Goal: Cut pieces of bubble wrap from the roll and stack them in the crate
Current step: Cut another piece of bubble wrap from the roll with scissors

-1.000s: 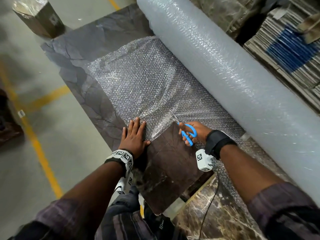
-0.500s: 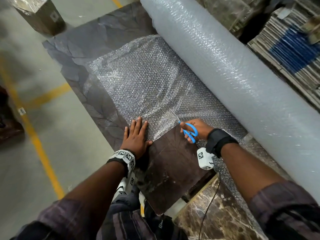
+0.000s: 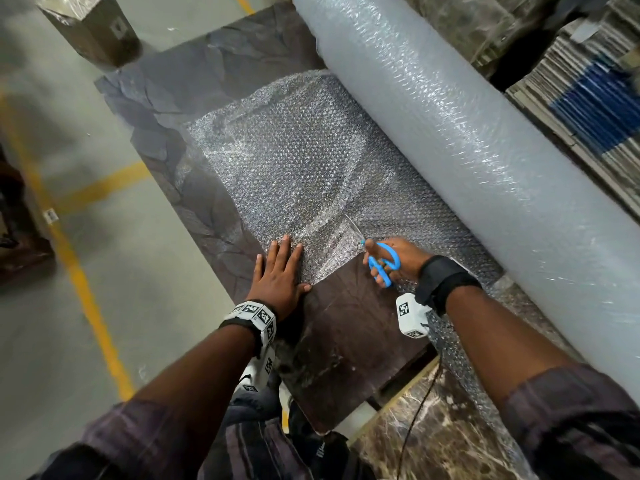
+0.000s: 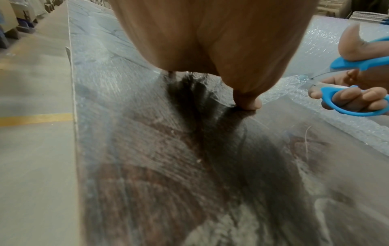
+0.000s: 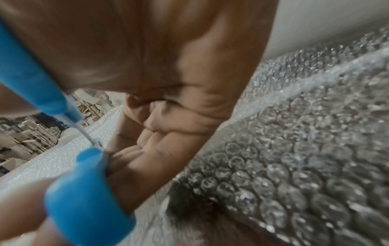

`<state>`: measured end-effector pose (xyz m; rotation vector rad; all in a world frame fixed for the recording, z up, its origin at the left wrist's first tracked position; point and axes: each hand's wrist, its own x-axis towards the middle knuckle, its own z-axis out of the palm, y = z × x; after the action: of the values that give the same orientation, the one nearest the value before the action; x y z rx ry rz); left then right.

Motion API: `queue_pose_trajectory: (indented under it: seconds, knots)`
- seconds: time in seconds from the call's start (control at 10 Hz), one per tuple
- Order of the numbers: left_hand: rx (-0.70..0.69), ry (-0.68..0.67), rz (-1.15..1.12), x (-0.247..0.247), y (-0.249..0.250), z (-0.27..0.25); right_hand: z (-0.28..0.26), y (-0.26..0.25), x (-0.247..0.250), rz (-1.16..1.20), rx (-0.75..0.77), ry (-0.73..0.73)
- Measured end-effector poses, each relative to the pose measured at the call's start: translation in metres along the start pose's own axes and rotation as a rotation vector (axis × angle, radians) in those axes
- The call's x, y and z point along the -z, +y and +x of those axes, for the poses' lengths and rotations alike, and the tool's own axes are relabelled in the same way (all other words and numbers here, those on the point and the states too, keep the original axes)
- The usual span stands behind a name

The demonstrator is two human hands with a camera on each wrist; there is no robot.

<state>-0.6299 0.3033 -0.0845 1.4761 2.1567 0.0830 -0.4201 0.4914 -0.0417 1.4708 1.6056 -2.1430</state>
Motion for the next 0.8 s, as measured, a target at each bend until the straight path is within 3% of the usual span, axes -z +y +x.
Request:
queue_pose_trajectory:
  seconds: [0.3,0.8]
  knots:
    - [-0.004,-0.005,-0.004,0.0,-0.001,0.001,0.003,-0.02,-0.003,0.017,-0.022,-0.008]
    - [-0.009,0.029,-0.013,0.0,0.0,-0.001,0.015,-0.017,-0.003,-0.048,0.065,0.038]
